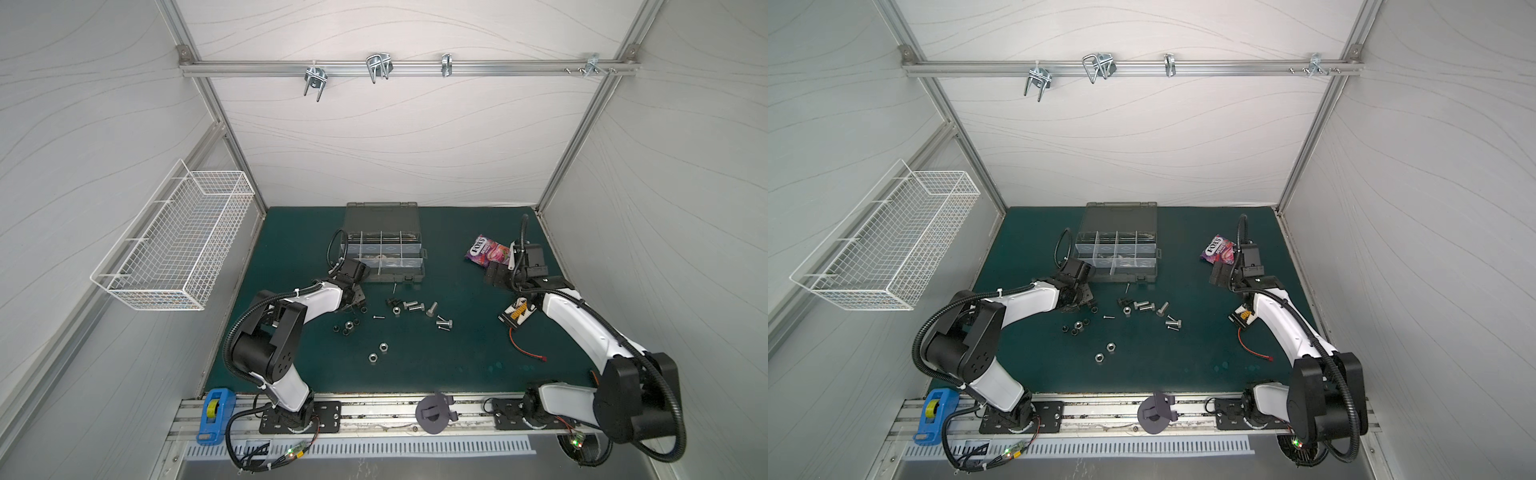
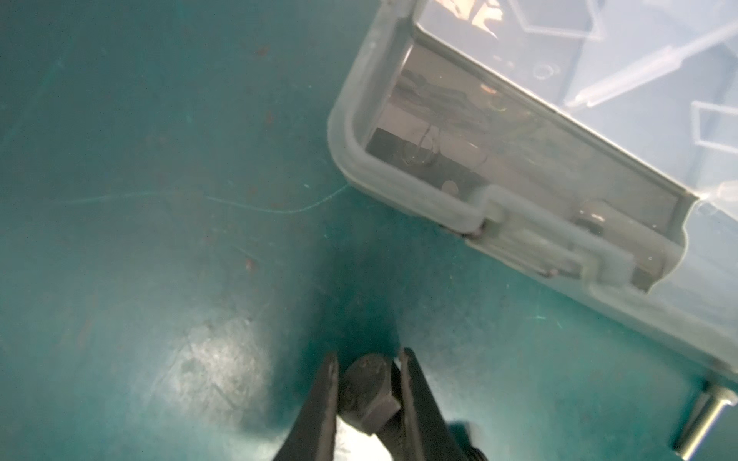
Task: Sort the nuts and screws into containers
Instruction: 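Close the left gripper on a black hex bolt near the box, then carry the black bolt with the left gripper over the organizer compartments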
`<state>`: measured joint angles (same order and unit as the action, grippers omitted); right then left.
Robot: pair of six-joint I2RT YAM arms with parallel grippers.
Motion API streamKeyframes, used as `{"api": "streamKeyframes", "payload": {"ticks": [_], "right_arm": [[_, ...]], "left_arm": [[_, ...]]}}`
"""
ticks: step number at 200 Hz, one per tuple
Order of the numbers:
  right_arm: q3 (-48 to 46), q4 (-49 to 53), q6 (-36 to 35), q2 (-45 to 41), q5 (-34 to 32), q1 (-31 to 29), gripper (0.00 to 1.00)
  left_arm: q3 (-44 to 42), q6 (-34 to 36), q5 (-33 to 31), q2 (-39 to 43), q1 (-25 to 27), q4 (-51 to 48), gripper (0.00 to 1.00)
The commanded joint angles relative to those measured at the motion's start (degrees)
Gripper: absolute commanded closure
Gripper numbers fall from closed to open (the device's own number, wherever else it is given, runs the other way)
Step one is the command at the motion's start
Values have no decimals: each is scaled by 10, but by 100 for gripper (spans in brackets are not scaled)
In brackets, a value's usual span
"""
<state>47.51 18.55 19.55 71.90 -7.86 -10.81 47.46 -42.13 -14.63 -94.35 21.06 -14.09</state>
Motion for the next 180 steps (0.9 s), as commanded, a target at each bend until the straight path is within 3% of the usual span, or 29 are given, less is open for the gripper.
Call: {"api": "streamKeyframes", "payload": {"ticks": [1, 75, 125, 180], "right_arm": [[-2, 4, 2, -2, 0, -3, 1], [-3, 4, 4, -12, 8, -4, 1], [0, 10, 2, -14, 11, -4, 1], [-1, 12, 1, -16, 3, -4, 1]], "left_arm": [[23, 28, -25, 9, 1, -29, 94], [72, 118, -64, 97, 1, -59, 97], [152, 168, -54, 51, -1, -55, 100], [221, 153, 0, -29, -1, -36, 100]]}}
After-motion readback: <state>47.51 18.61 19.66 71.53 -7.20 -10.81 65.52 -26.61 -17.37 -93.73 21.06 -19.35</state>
